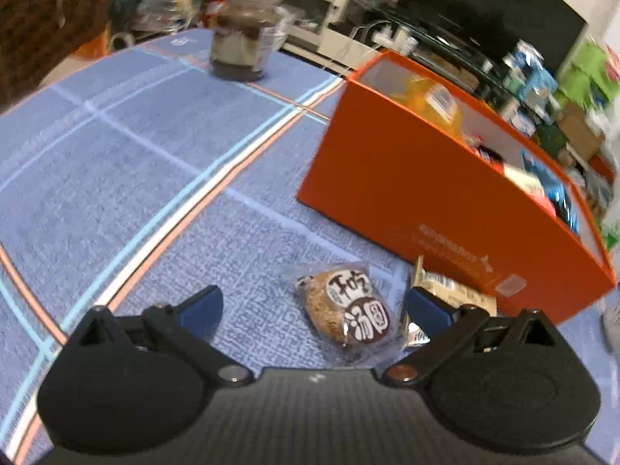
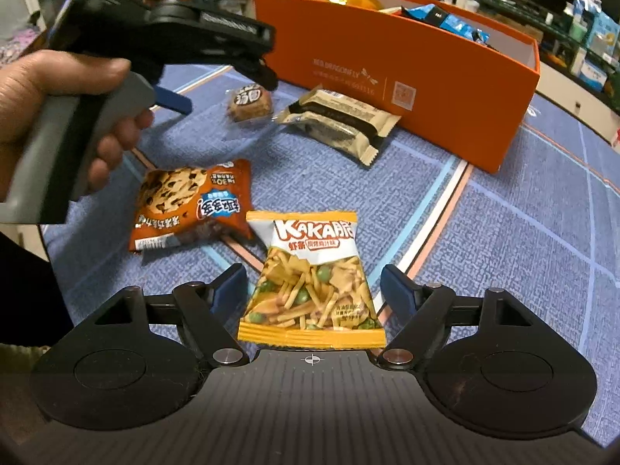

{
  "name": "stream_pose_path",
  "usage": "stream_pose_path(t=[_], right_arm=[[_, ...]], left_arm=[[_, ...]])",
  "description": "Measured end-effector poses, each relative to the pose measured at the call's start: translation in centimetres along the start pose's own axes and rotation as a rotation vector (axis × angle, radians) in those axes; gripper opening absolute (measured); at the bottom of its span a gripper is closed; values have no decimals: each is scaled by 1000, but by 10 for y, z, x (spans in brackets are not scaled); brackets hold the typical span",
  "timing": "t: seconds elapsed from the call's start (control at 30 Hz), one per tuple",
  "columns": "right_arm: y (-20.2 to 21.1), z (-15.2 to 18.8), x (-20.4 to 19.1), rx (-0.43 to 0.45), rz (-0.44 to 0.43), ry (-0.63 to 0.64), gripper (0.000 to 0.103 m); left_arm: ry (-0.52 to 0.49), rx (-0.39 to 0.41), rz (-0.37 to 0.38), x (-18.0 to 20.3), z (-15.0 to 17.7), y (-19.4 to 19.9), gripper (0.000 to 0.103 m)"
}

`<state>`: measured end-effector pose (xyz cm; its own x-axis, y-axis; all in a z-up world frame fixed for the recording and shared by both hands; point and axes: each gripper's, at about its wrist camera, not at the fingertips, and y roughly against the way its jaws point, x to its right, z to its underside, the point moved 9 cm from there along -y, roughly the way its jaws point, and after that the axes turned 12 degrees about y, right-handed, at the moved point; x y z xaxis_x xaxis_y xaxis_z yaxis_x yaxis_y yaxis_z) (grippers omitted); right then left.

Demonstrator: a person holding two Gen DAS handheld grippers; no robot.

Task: Organize snacks
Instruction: 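Move the left gripper to the round wrapped pastry while the right gripper reaches the KAKA snack bag, then grasp and lift the round pastry with the left gripper while the right gripper lifts the KAKA bag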

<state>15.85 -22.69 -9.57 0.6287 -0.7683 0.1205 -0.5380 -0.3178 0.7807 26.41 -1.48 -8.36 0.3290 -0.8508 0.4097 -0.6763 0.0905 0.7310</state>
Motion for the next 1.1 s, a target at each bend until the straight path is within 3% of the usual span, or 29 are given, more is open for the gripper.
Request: stream_pose_path(t=[0.07, 0.13, 0.27, 0.63, 0.73, 0.8, 1.1], right_arm=[[1, 1, 0, 1, 0, 1, 68], [2, 3, 1, -1, -1, 0, 68], [3, 3, 5, 1, 7, -22, 62], [-6, -9, -2, 15, 31, -15, 62], [-6, -12, -5, 6, 20, -12, 54], [-4, -13, -9, -5, 10, -7, 43], [1, -12, -18, -17, 12, 6, 37]], left_arm=[[-62, 5, 0, 3, 1, 2, 81], [-105, -6, 30, 4, 1, 4, 55], [-120, -57, 95, -3, -2, 7, 37], [-292, -27, 92, -4, -9, 11, 36], [-306, -25, 98, 0, -8, 7, 37], [-292, -34, 108, 0, -8, 5, 37], [-335, -22, 158, 10, -7, 19, 30]])
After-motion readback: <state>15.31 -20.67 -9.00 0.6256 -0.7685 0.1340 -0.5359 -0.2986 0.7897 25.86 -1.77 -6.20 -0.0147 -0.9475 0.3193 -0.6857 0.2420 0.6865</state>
